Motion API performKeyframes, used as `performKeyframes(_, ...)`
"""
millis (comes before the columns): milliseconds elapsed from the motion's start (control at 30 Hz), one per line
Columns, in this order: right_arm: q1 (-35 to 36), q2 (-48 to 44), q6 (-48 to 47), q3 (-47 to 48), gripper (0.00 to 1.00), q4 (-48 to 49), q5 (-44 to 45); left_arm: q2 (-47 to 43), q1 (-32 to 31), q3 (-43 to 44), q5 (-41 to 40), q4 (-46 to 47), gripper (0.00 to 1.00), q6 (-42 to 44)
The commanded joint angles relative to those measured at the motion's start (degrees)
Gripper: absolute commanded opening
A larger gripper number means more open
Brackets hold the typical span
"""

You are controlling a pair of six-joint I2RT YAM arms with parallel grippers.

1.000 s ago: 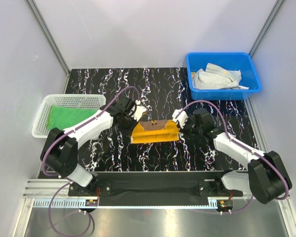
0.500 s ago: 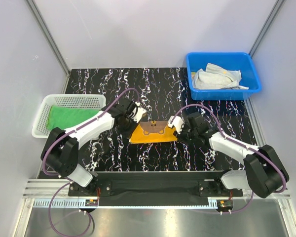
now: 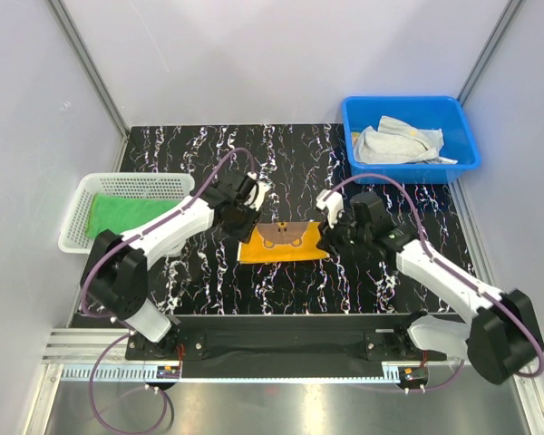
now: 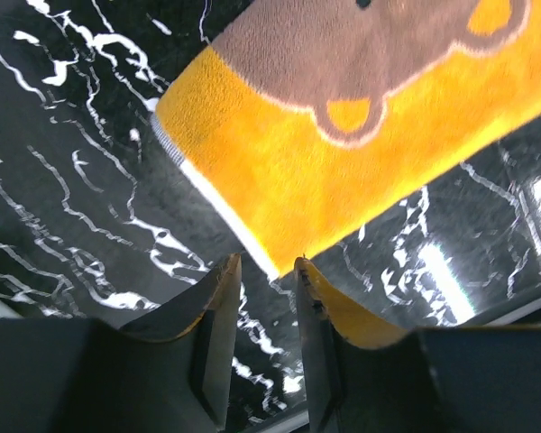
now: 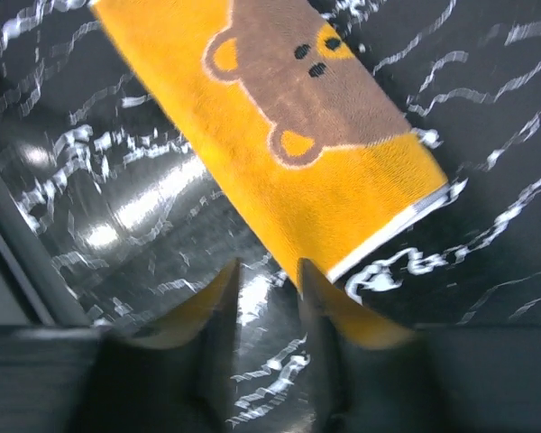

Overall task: Fold and stack the towels
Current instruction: Fold the towel

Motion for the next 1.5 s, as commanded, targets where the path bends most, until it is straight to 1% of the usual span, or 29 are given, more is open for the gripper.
performKeyframes(0,0.3,5.5,17.42,4.17,0.34,3.38,5.15,3.24,0.53,1.01,1.45,2.94,0.35,-5.11)
performKeyframes(33,0.21,7.52,19.98,5.23,0.3,1.81,6.92,3.78,0.88,0.57,2.33,3.47,0.35,-5.9)
performKeyframes(67,0.3,12.15,23.14,8.11,0.27,0.23,8.42,4.48,1.15,-0.57,2.77,4.17,0.35,-7.48)
performKeyframes(100,0.3,14.55,26.04,9.62,0.25,-1.62,10.17,4.66,1.15,-1.45,2.86,5.74,0.36,-8.62)
performKeyframes(133,0.21,17.27,26.51,10.85,0.22,-4.07,10.28,4.84,1.32,-2.15,3.3,6.72,0.35,-10.55)
performKeyframes(167,0.3,21.65,27.3,12.17,0.18,-4.53,10.54,5.19,1.67,-3.73,3.83,7.6,0.35,-11.53)
performKeyframes(200,0.21,23.78,29.83,12.79,0.12,-4.62,11.94,5.28,2.11,-4.44,3.83,9.26,0.35,-12.75)
performKeyframes(267,-0.14,28.95,32.03,14.81,0.08,-5.94,12.3,5.89,3.43,-6.54,5.23,11.81,0.35,-16.17)
performKeyframes(300,-0.05,30.38,32.57,15.52,0.07,-6.29,14.04,5.89,3.61,-7.08,6.72,12.43,0.36,-16.8)
performKeyframes(333,-0.05,32.74,33.19,17.26,0.03,-8.12,15.63,6.15,3.7,-7.26,6.56,12.61,0.36,-18.03)
performKeyframes(400,-0.14,34.51,34.51,19.47,0.01,-10.67,20.27,6.42,3.7,-6.73,5.85,12.09,0.36,-18.48)
performKeyframes(433,-0.05,34.61,34.86,20.78,0.0,-12.51,20.82,6.25,3.7,-6.47,5.51,11.65,0.37,-18.92)
performKeyframes(467,-0.05,34.26,36.25,21.32,0.0,-13.23,22.48,5.55,3.78,-5.94,4.81,10.43,0.37,-19.09)
performKeyframes(500,-0.05,33.65,36.7,21.93,0.0,-13.93,22.32,5.19,3.78,-4.72,3.84,9.64,0.39,-19.18)
performKeyframes(633,0.04,28.64,39.52,24.13,0.0,-14.03,18.55,2.38,4.31,-2.34,3.83,8.83,0.43,-20.06)
performKeyframes(700,0.04,28.54,39.87,24.92,0.0,-14.03,17.66,2.03,4.4,-1.99,4.09,10.24,0.44,-20.15)
performKeyframes(833,-0.05,32.05,38.73,26.94,0.0,-14.03,20.73,4.74,5.1,-0.67,3.92,11.82,0.44,-19.89)
performKeyframes(1000,-0.14,36.71,36.09,28.18,0.0,-12.11,28.72,7.47,7.3,-1.46,3.31,13.93,0.43,-20.76)
performKeyframes(1167,-0.49,40.41,34.95,28.18,0.0,-10.07,32.07,9.67,8.71,-2.42,3.22,14.2,0.43,-21.29)
performKeyframes(1300,-0.49,39.63,35.21,29.23,0.01,-11.12,32.17,8.44,8.79,-1.55,4.01,13.68,0.43,-20.59)
performKeyframes(1433,-0.49,35.77,35.74,30.63,0.05,-13.67,29.89,6.87,8.71,0.91,3.83,10.25,0.43,-19.54)
performKeyframes(1467,-0.4,35.14,36.0,30.81,0.08,-14.28,27.97,6.16,8.71,1.0,3.57,9.63,0.43,-19.36)
